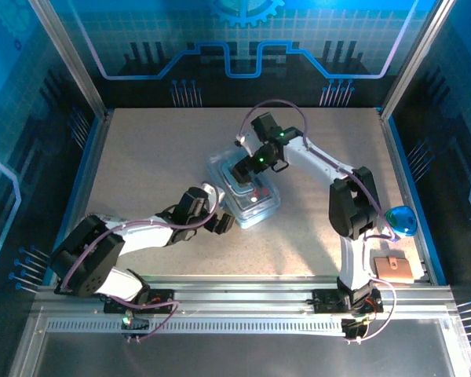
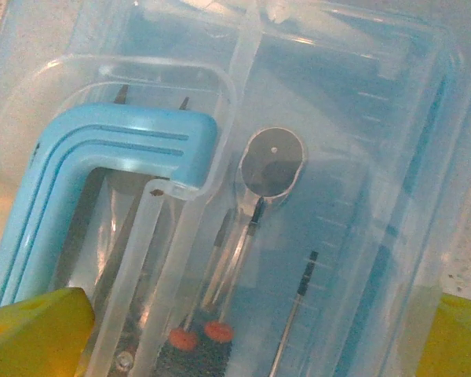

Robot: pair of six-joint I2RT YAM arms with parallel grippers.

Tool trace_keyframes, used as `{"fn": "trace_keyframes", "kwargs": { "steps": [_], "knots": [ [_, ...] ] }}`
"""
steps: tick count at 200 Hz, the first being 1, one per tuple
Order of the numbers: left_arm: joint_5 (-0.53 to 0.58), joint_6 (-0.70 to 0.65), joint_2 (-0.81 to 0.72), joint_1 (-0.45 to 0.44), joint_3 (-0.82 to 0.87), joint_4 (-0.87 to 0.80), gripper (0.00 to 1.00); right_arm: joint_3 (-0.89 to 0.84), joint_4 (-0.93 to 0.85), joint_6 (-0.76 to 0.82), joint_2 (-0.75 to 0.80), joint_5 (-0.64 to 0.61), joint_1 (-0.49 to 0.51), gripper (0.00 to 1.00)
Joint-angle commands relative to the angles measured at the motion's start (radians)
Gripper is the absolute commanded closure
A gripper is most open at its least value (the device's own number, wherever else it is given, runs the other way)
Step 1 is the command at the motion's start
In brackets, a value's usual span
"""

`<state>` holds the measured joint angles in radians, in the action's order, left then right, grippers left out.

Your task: Pack the tool kit

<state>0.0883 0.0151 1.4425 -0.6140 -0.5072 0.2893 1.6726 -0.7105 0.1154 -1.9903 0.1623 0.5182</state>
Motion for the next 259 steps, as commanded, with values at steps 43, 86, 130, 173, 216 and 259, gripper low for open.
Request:
{"fn": "trace_keyframes", "kwargs": {
  "steps": [43,86,130,173,216,259],
  "knots": [
    [0.423,-0.009,0.054,-0.194,0.024,0.088,0.01,-0.172,-0.178,0.053,0.044,-0.009,0.034,0.00],
    [0.465,0.023,0.145,-0.245,0.005,0.164,0.01,-0.158,-0.226,0.087,0.062,-0.029,-0.003,0.00],
    [0.544,0.099,0.203,-0.238,0.078,0.315,0.01,-0.177,-0.235,0.108,0.097,-0.017,-0.030,0.00],
    [0.504,0.122,0.298,-0.203,0.201,0.640,0.01,-0.185,-0.228,0.111,0.101,0.006,-0.044,0.00],
    [0.458,0.079,0.391,-0.181,0.209,0.768,0.01,-0.172,-0.234,0.110,0.093,0.017,-0.048,0.00],
    [0.489,0.093,0.354,-0.136,0.205,0.698,0.01,-0.173,-0.239,0.110,0.092,0.019,-0.049,0.00]
  ]
}}
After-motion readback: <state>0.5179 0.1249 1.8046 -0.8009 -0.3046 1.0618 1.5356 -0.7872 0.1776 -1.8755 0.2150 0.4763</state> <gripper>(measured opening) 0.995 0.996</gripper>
